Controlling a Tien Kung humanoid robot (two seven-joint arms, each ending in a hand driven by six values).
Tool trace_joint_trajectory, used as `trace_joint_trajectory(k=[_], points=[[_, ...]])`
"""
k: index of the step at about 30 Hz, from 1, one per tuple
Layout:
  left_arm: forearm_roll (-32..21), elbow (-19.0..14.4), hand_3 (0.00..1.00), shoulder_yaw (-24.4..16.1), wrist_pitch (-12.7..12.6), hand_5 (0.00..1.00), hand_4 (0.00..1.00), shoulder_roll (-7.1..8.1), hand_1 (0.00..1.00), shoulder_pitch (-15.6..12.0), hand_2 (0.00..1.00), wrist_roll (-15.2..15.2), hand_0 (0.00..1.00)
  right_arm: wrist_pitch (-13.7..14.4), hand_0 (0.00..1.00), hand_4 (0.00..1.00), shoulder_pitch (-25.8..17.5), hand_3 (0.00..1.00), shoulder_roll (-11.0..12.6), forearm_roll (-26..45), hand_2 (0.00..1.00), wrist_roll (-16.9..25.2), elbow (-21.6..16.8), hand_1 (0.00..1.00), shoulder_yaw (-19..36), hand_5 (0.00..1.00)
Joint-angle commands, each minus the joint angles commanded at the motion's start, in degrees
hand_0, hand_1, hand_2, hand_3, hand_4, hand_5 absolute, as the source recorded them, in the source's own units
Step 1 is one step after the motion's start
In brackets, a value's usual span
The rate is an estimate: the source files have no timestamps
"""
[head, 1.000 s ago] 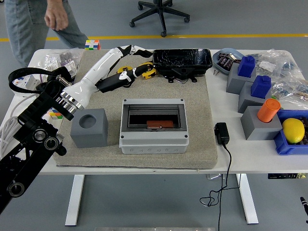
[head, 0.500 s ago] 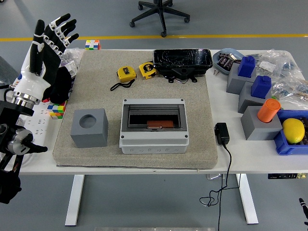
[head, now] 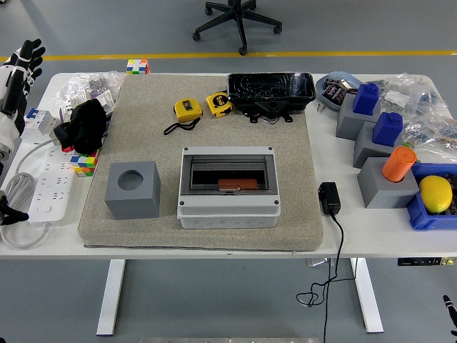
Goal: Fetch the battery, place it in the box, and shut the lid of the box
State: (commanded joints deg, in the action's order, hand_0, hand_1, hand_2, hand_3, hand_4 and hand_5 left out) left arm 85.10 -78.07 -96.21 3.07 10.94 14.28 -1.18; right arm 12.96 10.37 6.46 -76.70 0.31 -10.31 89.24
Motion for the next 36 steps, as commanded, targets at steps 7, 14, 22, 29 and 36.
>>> trace_joint_trajectory(k=[7, 14, 22, 29, 36], points=[[8.26, 0.60, 0.909, -0.06, 1.78, 0.998, 0.998, -0.46, 0.953, -2.12, 0.903, -0.83, 0.941, 0.05, 0.876, 0.998, -0.05, 0.876, -0.19, -0.91, 0.832, -0.16, 0.00, 0.877, 0.56, 0.998], [10.47, 0.42, 0.860, -0.09, 2.45, 0.998, 0.998, -1.02, 0.900, -3.37, 0.855, -1.98, 0.883, -0.06, 0.876, 0.998, 0.12, 0.876, -0.62, -1.57, 0.832, -0.34, 0.00, 0.877, 0.44, 0.998], [10.37, 0.09, 0.802, 0.26, 1.41, 0.998, 0.998, -1.23, 0.854, -3.84, 0.805, -0.87, 0.845, -0.13, 0.876, 0.998, -0.13, 0.876, -1.02, -3.74, 0.832, -0.82, 0.00, 0.878, 2.04, 0.998], [8.27, 0.11, 0.788, -0.18, 0.27, 0.998, 0.998, -1.27, 0.830, -4.62, 0.793, 1.02, 0.825, -0.18, 0.876, 0.998, 0.80, 0.876, -1.69, -5.36, 0.832, -1.15, 0.00, 0.877, 2.89, 0.998], [4.86, 0.85, 0.773, -0.86, -1.62, 0.998, 0.998, -0.61, 0.815, -4.93, 0.772, 3.87, 0.801, -0.21, 0.876, 0.998, 0.72, 0.875, -1.53, -5.39, 0.832, -1.34, 0.00, 0.877, 2.85, 0.998]])
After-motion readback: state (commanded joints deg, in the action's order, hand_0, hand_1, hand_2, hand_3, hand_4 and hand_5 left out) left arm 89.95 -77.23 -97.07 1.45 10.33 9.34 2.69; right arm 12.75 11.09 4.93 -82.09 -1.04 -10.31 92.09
